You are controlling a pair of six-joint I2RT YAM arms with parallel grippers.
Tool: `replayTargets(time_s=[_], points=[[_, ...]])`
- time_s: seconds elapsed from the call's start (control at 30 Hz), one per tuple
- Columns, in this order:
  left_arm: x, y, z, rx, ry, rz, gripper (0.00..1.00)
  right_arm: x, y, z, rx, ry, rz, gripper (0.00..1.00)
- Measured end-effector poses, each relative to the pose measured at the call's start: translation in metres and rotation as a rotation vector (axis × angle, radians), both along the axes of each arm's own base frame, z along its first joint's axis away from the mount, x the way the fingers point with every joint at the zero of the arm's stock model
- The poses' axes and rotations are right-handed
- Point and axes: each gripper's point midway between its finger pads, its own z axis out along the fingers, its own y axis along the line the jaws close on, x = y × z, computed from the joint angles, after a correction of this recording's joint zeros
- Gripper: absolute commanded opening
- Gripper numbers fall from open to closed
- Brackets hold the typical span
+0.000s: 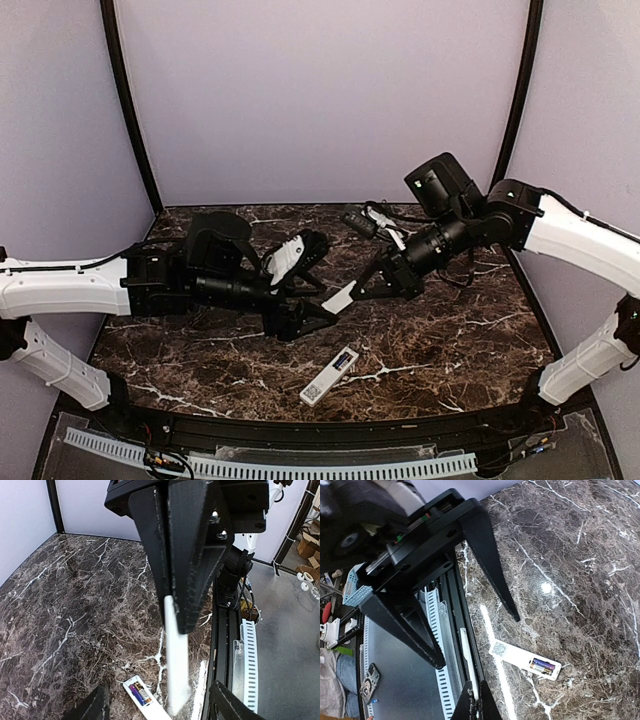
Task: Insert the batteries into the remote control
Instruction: Pass from the right arm to the left
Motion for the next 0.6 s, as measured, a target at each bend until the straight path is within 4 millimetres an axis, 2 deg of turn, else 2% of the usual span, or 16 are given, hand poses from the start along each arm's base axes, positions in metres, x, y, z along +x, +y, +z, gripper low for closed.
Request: replayTargets(time_s=[0.13, 0.3, 0.47, 0.57, 0.6], points=[[0.008, 0.003, 0.002, -0.006, 0.007, 0.0, 0.49, -0.007, 0.001, 0.004, 0.024, 0.009, 0.041, 0.0], [0.007, -0.003, 0.011, -0.029, 0.009, -0.043, 0.42, -0.006, 0.0, 0.005, 0.025, -0.009, 0.039, 0.0], [-0.001, -0.007, 0.012, -0.042, 0.024, -0.097, 0.12, -0.004, 0.001, 0.014, 0.058, -0.042, 0.037, 0.0], [-0.005, -0.009, 0.015, -0.052, 0.026, -0.124, 0.01, -0.003, 0.003, 0.017, 0.069, -0.052, 0.037, 0.0], [-0.006, -0.009, 0.015, -0.052, 0.027, -0.128, 0.0, -0.003, 0.003, 0.017, 0.072, -0.053, 0.042, 0.0]])
